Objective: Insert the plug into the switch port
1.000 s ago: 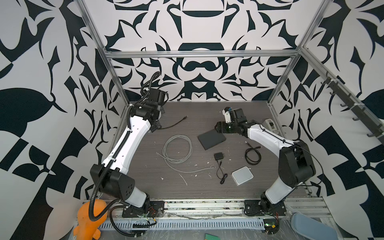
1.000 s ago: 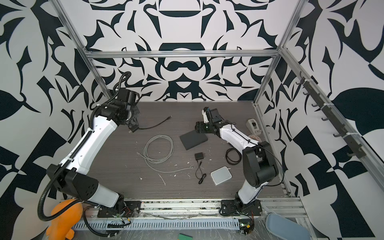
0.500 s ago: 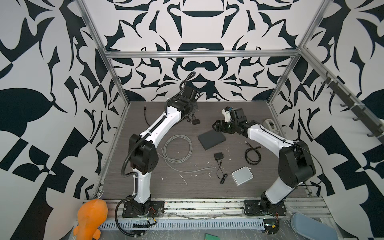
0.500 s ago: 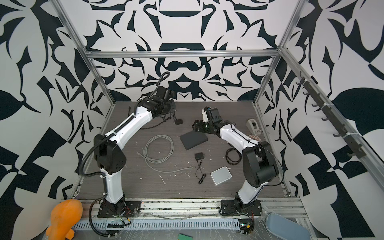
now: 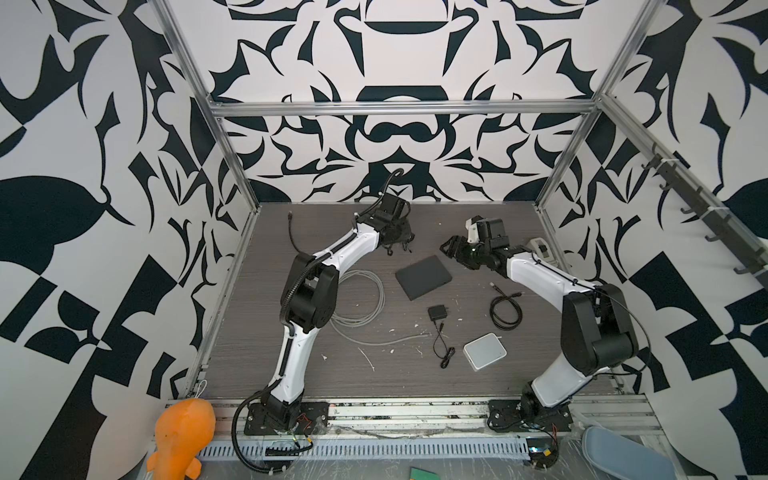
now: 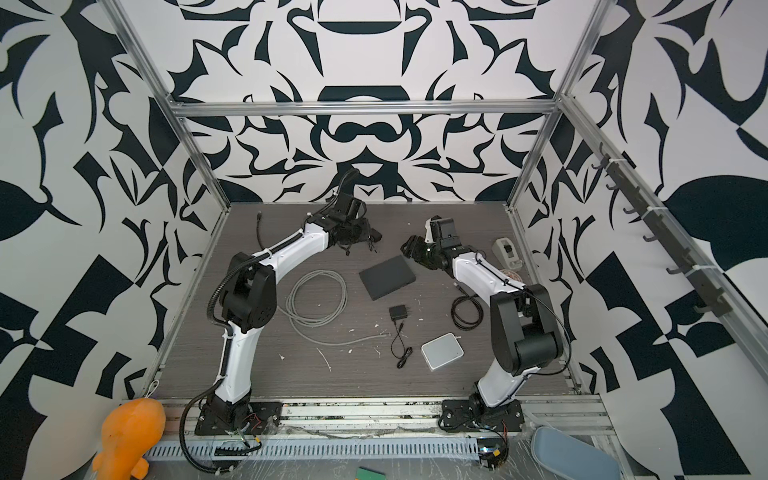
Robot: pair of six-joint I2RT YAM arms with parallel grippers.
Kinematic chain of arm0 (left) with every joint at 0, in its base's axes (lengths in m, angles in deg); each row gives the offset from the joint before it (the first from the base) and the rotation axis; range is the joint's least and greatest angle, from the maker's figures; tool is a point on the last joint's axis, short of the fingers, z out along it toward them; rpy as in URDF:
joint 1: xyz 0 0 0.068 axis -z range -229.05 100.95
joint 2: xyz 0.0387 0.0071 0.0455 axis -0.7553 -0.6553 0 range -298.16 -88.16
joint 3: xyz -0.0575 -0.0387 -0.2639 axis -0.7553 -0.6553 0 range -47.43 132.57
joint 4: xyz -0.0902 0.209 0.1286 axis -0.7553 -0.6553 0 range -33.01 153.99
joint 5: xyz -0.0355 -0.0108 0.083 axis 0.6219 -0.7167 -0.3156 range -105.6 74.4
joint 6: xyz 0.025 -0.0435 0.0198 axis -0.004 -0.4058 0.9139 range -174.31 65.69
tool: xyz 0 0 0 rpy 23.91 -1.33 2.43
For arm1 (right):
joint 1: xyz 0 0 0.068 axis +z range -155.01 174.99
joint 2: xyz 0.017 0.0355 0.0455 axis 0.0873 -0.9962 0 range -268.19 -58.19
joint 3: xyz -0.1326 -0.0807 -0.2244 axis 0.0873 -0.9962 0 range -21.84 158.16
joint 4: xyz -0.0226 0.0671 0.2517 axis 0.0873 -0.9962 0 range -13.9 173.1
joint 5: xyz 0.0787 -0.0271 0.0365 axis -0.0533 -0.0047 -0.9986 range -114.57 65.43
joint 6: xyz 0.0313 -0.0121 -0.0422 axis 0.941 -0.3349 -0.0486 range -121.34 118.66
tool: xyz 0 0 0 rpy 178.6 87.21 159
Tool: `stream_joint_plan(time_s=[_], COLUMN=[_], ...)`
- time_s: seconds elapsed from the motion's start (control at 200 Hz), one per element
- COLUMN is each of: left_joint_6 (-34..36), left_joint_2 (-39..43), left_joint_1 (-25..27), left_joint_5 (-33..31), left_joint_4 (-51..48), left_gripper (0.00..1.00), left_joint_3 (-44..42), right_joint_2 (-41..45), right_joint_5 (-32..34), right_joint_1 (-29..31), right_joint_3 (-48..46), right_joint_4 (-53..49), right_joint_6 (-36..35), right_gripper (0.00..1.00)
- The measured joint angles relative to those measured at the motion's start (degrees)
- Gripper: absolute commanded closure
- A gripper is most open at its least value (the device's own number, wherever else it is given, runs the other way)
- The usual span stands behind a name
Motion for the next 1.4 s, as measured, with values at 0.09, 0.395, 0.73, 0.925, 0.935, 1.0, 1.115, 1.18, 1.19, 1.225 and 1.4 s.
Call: stream_joint_plan(time_s=[0.09,0.395,0.73,0.925,0.935,1.0,1.115,1.18,1.19,1.225,1.4], left_joint_6=[-0.09,1.14,-2.93,-5.22,-5.20,-5.18,-4.94,-4.72,-4.72,-4.61,-4.46], left_joint_2=[1.46,7.32,13.88,10.88,10.80,10.40,10.56,10.58,10.58,10.62,11.54], left_joint_1=[0.39,0.63,-3.06,-9.16,-9.35,-10.97,-12.79,-12.81,-12.79,-12.63,-12.22], left_joint_5=[1.18,1.07,-0.17,-2.27,-2.40,-3.10,-4.20,-4.74,-4.74,-4.79,-4.79], left_joint_4=[3.37,4.11,-0.83,-3.89,-4.09,-5.29,-6.12,-6.62,-6.69,-6.80,-7.28], left_gripper=[0.76,0.36,0.44,0.45,0.45,0.45,0.45,0.45,0.45,0.45,0.44], left_joint_3=[-7.78,-17.68,-11.15,-11.13,-11.13,-11.13,-11.13,-11.17,-11.19,-11.39,-13.62], right_joint_2=[-3.63,-11.06,-15.17,-23.63,-24.17,-26.99,-30.80,-32.68,-32.89,-33.83,-36.85], right_joint_5=[-1.11,-1.25,1.14,3.45,3.72,4.85,6.05,6.58,6.64,6.95,8.24], right_joint_1=[0.87,3.45,5.64,10.73,10.97,12.22,13.73,14.01,14.03,14.03,13.99], right_joint_3=[2.51,6.95,18.40,30.77,31.26,33.64,35.19,35.56,35.60,35.87,36.76], right_joint_4=[1.62,1.60,-3.96,-8.26,-8.44,-9.29,-10.38,-10.47,-10.47,-10.43,-9.07], right_joint_6=[0.68,-0.98,-8.66,-10.34,-10.23,-9.64,-7.72,-6.62,-6.49,-6.10,-5.53], right_gripper=[0.40,0.37,0.57,0.61,0.61,0.61,0.62,0.62,0.62,0.62,0.62])
